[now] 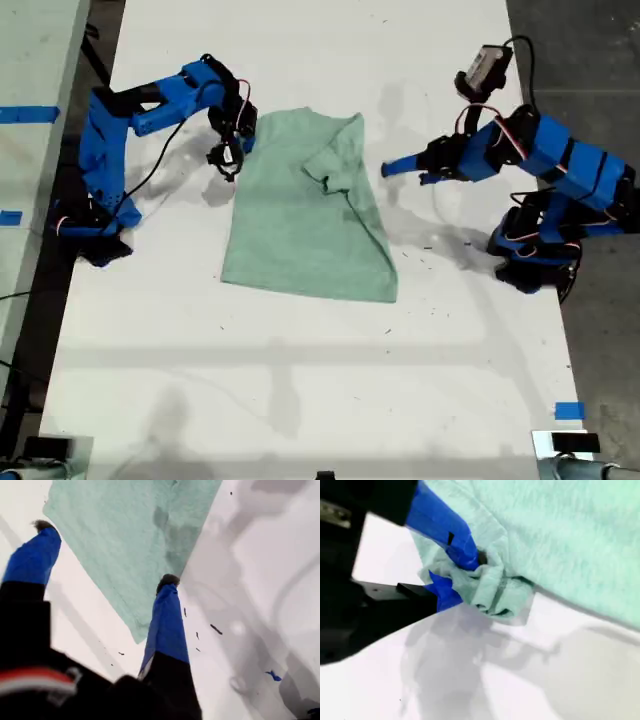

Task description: Fold tshirt

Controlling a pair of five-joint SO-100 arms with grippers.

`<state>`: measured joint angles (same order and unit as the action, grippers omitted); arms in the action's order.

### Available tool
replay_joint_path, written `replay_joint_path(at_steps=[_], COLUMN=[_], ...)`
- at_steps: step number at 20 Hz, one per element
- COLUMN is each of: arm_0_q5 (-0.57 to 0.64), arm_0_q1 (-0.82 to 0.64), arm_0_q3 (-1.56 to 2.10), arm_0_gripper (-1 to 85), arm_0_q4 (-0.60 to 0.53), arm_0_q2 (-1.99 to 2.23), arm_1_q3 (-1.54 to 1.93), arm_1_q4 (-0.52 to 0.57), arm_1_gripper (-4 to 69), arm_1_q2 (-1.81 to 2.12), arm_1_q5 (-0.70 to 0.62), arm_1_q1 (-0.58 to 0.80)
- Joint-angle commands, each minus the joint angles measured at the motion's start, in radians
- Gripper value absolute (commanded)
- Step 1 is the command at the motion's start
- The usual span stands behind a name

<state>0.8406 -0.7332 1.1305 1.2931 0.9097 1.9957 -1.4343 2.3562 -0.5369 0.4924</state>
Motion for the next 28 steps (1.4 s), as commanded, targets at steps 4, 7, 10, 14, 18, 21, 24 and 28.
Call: replay_joint_path(at_steps=[4, 7, 10, 14, 18, 21, 24, 28], arm_0_q5=[-0.012, -0.028, -0.014, 0.026, 0.057, 0.048, 0.046, 0.026], arm_0_q1=[0.005, 0.023, 0.066, 0.195, 0.341, 0.38, 0.348, 0.29], arm_0_q3=[-0.012, 0.014, -0.009, -0.08, -0.413, -0.439, -0.442, -0.419], arm_0_gripper=[0.0, 0.0, 0.0, 0.0, 0.0, 0.0, 21.5, 30.7], arm_0_q4=[0.074, 0.123, 0.141, 0.02, -0.052, -0.252, -0.302, -0.124], arm_0_q2=[0.092, 0.284, 0.439, 0.405, 0.058, -0.077, -0.196, -0.156], arm_1_q3=[0.014, 0.041, 0.061, 0.077, 0.083, 0.092, 0.118, 0.137], arm_1_q4=[0.043, 0.048, 0.048, 0.048, 0.048, 0.038, 0.029, 0.028], arm_1_gripper=[34.5, 34.3, 34.1, 33.8, 33.7, 33.6, 33.5, 33.5], arm_1_q2=[0.04, 0.06, 0.081, 0.098, 0.1, 0.117, 0.153, 0.176], arm_1_q5=[0.009, 0.014, 0.014, 0.015, 0.026, 0.044, 0.06, 0.066], arm_1_q1=[0.008, 0.011, 0.018, 0.023, 0.015, 0.0, -0.009, -0.014])
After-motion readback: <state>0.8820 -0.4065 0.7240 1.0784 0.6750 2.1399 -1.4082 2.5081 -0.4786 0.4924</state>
